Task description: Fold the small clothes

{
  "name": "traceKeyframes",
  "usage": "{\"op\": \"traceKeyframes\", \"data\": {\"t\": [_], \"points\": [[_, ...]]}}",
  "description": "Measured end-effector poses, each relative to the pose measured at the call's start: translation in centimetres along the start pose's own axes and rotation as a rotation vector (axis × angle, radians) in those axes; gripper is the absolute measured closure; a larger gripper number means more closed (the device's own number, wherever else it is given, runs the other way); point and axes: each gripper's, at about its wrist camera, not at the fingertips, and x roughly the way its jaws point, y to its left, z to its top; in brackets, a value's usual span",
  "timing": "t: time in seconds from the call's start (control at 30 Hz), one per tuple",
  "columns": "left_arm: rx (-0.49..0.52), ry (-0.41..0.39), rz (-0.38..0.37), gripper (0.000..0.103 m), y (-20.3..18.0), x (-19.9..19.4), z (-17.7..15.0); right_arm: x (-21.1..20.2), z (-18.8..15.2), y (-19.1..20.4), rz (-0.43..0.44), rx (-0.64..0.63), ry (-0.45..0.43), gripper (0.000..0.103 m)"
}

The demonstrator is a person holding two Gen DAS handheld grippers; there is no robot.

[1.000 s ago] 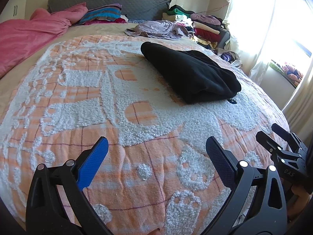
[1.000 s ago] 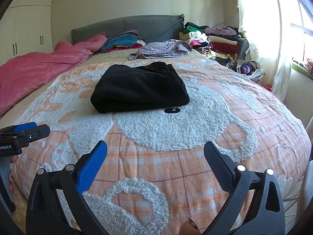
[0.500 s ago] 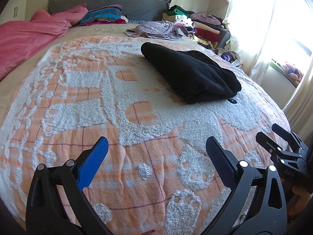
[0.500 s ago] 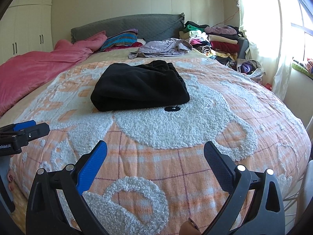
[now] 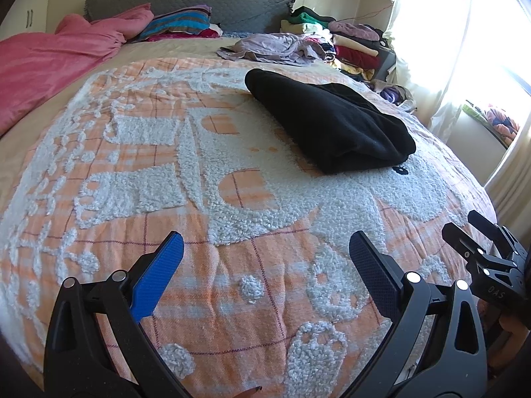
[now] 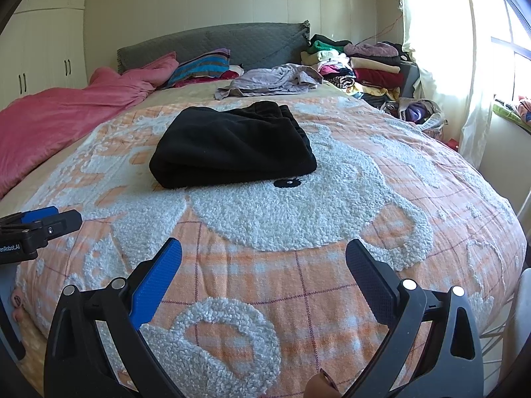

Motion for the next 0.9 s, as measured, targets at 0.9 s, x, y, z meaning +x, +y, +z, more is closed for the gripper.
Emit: {"op": "traceKeyframes", "data": {"t": [0.9], "points": [[0.018, 0.014, 0.013, 0.01, -0.19, 0.23, 0.02, 0.66, -0.06, 0.36, -0.001, -0.002, 0.016, 0.005]]}}
